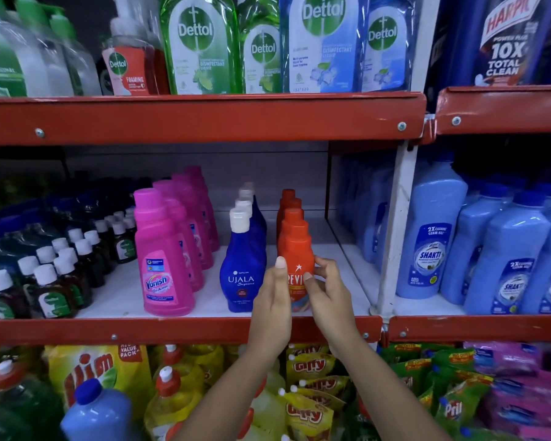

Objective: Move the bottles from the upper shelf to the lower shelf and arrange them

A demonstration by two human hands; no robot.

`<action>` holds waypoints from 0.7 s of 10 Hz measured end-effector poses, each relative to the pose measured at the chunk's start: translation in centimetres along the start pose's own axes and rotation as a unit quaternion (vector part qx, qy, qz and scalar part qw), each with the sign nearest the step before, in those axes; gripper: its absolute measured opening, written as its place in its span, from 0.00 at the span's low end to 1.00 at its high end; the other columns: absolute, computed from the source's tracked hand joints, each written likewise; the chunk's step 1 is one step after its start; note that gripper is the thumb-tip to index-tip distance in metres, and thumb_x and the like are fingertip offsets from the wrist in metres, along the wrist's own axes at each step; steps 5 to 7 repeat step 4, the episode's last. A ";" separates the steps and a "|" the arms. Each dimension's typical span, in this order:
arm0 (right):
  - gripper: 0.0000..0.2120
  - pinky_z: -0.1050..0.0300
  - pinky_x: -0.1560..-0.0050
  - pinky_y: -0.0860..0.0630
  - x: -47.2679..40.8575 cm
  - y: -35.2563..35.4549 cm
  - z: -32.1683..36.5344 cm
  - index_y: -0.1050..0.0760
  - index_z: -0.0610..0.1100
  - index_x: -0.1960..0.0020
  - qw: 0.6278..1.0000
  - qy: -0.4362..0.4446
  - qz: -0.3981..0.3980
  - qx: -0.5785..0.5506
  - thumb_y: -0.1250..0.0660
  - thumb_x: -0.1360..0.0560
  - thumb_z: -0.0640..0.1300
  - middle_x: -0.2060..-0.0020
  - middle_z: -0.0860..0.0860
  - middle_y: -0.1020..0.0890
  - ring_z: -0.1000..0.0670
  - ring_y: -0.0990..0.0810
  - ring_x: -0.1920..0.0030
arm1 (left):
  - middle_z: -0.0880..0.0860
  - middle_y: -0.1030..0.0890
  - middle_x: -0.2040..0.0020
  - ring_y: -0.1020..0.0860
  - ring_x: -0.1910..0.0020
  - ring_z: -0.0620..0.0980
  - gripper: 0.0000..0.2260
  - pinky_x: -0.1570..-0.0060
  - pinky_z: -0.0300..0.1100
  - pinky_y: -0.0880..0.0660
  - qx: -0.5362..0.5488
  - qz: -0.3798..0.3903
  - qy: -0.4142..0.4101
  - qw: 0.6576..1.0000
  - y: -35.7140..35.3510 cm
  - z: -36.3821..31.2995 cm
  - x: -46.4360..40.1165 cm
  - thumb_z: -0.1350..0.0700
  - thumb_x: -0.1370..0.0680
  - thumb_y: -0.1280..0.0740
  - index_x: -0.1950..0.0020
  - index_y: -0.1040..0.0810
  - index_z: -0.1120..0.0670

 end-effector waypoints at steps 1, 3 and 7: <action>0.13 0.73 0.57 0.28 0.0 0.0 0.0 0.33 0.52 0.35 1.000 -0.007 0.004 -0.002 0.40 0.19 0.44 0.43 0.54 0.23 0.61 0.23 0.46 | 0.46 0.17 0.46 0.21 0.45 0.40 0.28 0.42 0.40 0.28 -0.001 0.000 -0.005 1.000 -0.1 -0.1 0.1 0.28 0.27 0.53 0.41 0.24 0.40; 0.14 0.71 0.51 0.30 0.5 0.0 0.5 0.34 0.55 0.35 0.999 -0.020 0.021 0.022 0.40 0.19 0.45 0.41 0.54 0.24 0.55 0.23 0.40 | 0.44 0.19 0.44 0.22 0.42 0.39 0.30 0.44 0.34 0.26 -0.018 0.009 -0.005 1.000 0.0 -0.7 0.6 0.29 0.27 0.53 0.36 0.25 0.43; 0.22 0.61 0.34 0.35 1.2 0.7 2.2 0.39 0.51 0.27 0.994 0.029 -0.018 0.099 0.40 0.20 0.48 0.31 0.50 0.29 0.50 0.33 0.28 | 0.41 0.19 0.41 0.23 0.40 0.37 0.23 0.36 0.38 0.26 -0.040 -0.007 -0.074 0.996 0.5 -2.4 1.1 0.36 0.21 0.48 0.34 0.26 0.43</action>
Point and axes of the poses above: each hand's wrist, its own x-axis away from the middle knuckle, its own y-axis out of the back of the hand, z = x × y, the point moved 6 cm from there along -x, towards the middle knuckle
